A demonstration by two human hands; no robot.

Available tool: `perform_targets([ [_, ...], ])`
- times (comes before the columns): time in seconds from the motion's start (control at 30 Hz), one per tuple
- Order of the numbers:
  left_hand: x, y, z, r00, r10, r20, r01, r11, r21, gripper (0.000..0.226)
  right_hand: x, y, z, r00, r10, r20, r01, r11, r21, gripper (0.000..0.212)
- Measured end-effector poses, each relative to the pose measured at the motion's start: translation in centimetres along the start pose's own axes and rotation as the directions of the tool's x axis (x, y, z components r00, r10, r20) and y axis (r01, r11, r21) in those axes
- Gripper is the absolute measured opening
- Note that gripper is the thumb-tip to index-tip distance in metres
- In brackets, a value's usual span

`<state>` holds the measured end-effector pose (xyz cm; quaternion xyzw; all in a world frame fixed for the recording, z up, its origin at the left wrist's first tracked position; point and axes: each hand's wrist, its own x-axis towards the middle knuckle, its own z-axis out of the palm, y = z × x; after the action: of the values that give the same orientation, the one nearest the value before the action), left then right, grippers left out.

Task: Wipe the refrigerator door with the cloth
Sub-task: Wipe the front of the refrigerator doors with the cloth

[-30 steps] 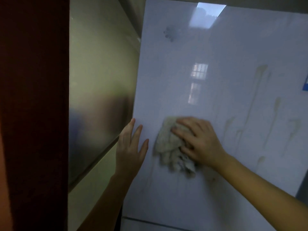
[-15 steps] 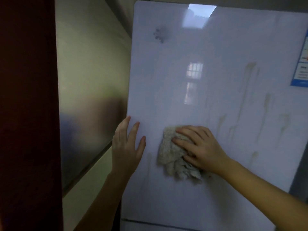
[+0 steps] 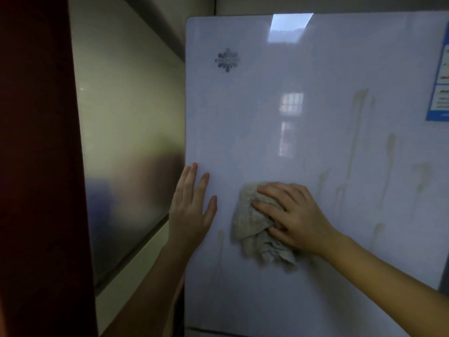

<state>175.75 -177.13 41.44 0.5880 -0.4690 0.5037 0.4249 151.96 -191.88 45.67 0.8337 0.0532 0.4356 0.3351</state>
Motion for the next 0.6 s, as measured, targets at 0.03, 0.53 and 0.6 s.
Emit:
perform_targets([
  [0.03,0.0,-0.1,0.0,1.0,0.007,0.001,-0.007,1.0,0.001,0.055,-0.2,0.0,0.1,0.999,-0.031,0.011,0.031,1.0,-0.005,0.049],
  [0.53,-0.5,-0.2,0.0,1.0,0.005,-0.003,-0.005,1.0,-0.029,0.054,1.0,-0.3,0.7,0.999,-0.039,-0.016,0.039,0.999,0.001,0.051],
  [0.6,-0.5,-0.2,0.0,1.0,-0.002,0.002,0.002,0.999,-0.033,0.054,-0.3,-0.2,0.9,0.996,-0.086,0.027,0.086,0.996,-0.007,0.051],
])
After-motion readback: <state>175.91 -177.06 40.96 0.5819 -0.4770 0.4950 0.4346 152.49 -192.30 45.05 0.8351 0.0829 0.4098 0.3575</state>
